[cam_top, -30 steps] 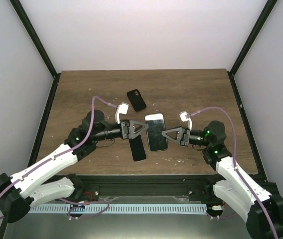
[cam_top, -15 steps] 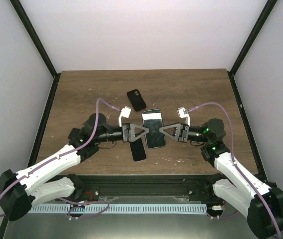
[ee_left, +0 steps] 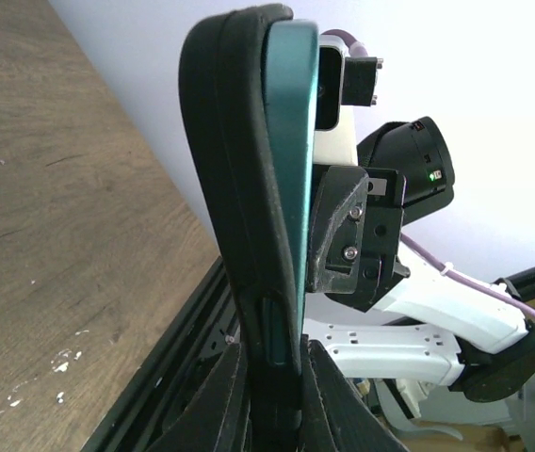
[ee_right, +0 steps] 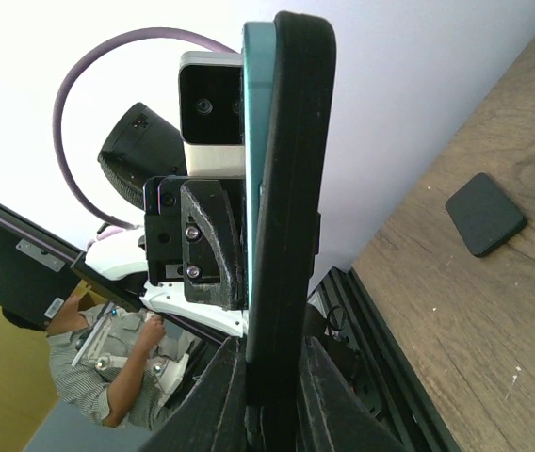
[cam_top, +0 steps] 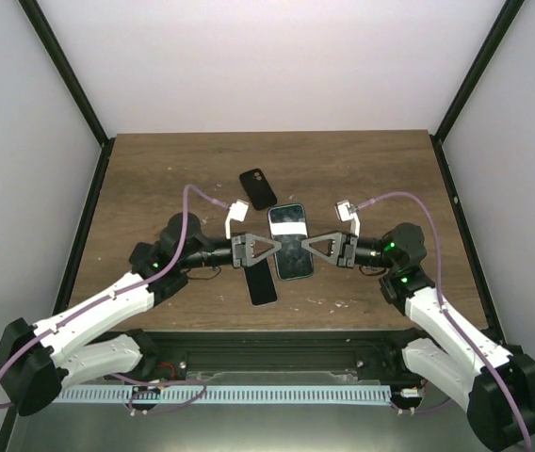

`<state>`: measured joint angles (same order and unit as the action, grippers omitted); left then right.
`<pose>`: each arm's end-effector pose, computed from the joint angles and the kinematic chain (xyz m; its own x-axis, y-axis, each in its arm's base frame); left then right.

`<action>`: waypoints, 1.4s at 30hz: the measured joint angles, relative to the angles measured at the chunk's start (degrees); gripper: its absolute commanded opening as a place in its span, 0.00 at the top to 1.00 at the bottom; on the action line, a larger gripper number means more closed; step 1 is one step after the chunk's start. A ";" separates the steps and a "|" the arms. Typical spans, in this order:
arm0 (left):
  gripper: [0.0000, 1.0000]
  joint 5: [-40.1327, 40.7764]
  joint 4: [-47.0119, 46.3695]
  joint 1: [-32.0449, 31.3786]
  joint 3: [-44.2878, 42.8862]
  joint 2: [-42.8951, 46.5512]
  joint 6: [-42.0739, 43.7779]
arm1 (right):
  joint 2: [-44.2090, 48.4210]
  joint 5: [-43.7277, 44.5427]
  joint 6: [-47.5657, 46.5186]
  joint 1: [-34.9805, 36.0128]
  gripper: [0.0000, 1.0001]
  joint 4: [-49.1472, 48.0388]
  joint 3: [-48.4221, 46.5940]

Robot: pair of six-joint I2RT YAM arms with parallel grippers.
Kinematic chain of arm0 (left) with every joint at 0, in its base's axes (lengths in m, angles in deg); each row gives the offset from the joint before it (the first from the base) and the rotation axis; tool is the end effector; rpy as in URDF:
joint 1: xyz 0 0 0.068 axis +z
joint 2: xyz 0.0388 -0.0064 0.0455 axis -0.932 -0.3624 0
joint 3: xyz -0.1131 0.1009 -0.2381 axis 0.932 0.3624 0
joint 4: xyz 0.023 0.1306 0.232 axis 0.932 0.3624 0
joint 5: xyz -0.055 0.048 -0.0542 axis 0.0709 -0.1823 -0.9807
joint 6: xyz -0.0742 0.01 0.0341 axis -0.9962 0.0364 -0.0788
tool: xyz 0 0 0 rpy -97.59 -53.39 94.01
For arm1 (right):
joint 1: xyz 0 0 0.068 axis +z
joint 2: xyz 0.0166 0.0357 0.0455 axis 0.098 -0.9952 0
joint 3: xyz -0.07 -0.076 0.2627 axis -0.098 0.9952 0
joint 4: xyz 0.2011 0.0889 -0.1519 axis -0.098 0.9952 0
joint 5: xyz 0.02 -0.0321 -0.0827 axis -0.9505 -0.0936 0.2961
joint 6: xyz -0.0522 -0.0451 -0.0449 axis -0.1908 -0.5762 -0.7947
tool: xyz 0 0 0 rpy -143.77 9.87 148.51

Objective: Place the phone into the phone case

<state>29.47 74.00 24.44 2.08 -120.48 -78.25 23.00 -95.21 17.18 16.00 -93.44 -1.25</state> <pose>0.1637 -0.2198 0.3092 -0.8198 -0.0844 -0.5664 0.5520 0.1468 -0.8208 0.1680 0.1343 0.2921 -0.7936 0.1416 -0.5918 -0.5981 -0.0024 0.8015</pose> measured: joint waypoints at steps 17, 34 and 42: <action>0.50 0.22 3.50 0.02 -0.33 2.12 -0.35 | 0.31 4.76 0.83 0.66 0.99 -1.09 -0.70; 0.64 -2.14 -0.31 0.02 3.17 0.79 -3.65 | -0.61 10.43 1.51 0.66 0.99 -2.91 -1.97; 0.92 -2.49 -0.59 0.02 3.15 0.02 -3.98 | -1.44 10.69 0.17 0.70 0.99 -1.90 -1.95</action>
<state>26.98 73.41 24.46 5.23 -120.45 -82.23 21.55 -84.52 17.35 16.70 -95.34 -3.19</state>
